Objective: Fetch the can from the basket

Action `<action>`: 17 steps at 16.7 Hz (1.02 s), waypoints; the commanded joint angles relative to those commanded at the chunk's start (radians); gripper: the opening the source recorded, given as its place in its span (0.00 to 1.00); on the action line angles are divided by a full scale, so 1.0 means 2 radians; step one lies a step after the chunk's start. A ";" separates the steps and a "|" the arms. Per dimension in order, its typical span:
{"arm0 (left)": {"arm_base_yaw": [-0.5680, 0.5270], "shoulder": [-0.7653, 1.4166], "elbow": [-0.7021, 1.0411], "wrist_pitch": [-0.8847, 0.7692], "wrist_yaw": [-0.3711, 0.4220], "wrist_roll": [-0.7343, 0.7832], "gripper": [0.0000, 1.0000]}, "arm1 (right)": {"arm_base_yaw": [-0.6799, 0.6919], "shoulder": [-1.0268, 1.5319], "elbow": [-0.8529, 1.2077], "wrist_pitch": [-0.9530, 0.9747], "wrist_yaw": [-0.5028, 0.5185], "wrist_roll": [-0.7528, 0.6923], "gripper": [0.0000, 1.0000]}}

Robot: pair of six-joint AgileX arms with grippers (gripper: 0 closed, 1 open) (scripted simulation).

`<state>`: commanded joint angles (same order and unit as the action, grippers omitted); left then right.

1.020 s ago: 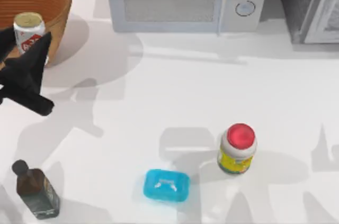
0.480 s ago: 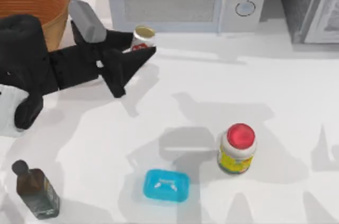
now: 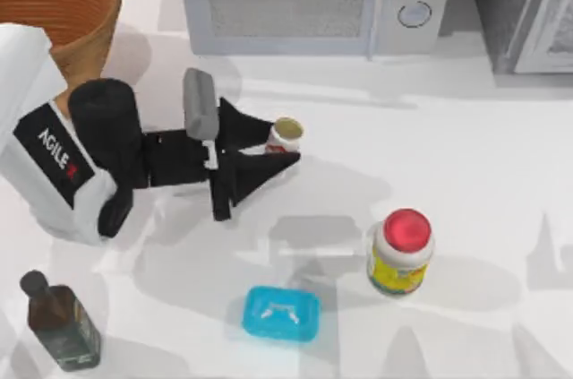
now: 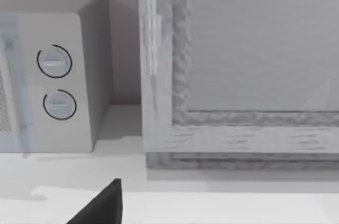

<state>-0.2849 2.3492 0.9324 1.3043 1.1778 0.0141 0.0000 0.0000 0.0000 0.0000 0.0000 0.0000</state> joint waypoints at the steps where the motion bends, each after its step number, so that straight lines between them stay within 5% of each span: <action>1: -0.003 0.022 0.011 0.019 0.016 0.002 0.00 | 0.000 0.000 0.000 0.000 0.000 0.000 1.00; 5: -0.014 0.070 0.041 0.066 0.061 0.010 0.00 | 0.000 0.000 0.000 0.000 0.000 0.000 1.00; 10: -0.015 0.072 0.043 0.069 0.063 0.010 0.00 | 0.000 0.000 0.000 0.000 0.000 0.000 1.00; 17: -0.015 0.072 0.043 0.069 0.063 0.010 0.53 | 0.000 0.000 0.000 0.000 0.000 0.000 1.00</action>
<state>-0.3152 2.4935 1.0186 1.4419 1.3041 0.0345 0.0000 0.0000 0.0000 0.0000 0.0000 0.0000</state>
